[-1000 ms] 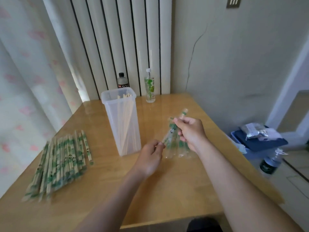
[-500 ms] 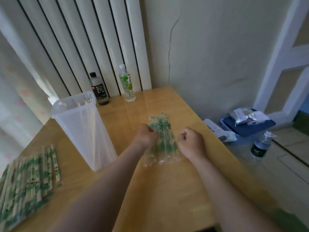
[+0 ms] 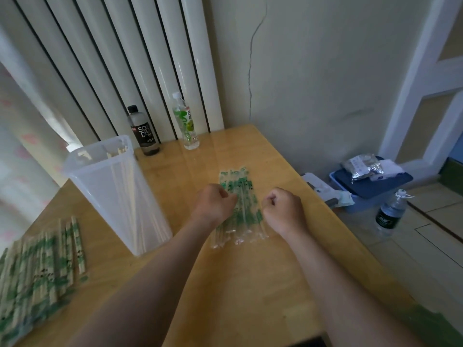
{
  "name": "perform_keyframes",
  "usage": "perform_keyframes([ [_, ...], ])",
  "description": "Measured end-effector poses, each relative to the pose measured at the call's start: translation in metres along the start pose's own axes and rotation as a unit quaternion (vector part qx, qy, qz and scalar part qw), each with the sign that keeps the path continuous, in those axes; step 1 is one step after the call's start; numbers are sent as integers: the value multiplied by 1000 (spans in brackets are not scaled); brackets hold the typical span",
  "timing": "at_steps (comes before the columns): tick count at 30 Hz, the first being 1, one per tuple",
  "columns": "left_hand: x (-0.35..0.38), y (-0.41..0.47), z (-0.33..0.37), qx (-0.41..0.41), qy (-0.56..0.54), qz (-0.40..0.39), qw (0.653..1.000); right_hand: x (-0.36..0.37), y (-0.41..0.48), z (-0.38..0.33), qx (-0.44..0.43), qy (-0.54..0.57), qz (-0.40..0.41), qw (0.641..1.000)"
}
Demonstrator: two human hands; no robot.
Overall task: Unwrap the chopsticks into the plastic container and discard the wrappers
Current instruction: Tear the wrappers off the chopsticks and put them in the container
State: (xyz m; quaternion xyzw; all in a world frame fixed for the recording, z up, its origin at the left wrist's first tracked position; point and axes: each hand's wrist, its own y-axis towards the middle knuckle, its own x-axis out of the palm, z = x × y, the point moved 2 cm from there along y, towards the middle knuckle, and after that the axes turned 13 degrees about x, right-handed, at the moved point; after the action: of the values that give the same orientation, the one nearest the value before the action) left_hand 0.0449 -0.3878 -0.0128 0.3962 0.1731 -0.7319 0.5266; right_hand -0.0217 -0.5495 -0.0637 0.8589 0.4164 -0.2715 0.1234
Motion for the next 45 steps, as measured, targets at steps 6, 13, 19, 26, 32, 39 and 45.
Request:
perform_keyframes([
  [6, -19, -30, -6, 41, 7, -6, 999, -5, -11, -10, 1, -3, -6, 1000],
  [13, -70, -75, -25, 90, 13, 46, 995, 17, -89, -89, -221, 23, -46, 974],
  [19, -128, -124, -91, 44, 45, 53, 997, 96, -155, -142, -257, 20, -123, 958],
  [26, -203, -189, -190, -74, 162, 130, 975, 197, -208, -175, -247, -79, -236, 937],
  [32, -212, -217, -246, -43, 255, 130, 957, 244, -209, -184, -169, -126, -196, 957],
  [39, -193, -223, -268, -30, 247, 137, 959, 266, -204, -186, -155, -206, -166, 952],
  [45, -188, -224, -271, -27, 246, 175, 953, 263, -205, -186, -120, -193, -146, 963],
])
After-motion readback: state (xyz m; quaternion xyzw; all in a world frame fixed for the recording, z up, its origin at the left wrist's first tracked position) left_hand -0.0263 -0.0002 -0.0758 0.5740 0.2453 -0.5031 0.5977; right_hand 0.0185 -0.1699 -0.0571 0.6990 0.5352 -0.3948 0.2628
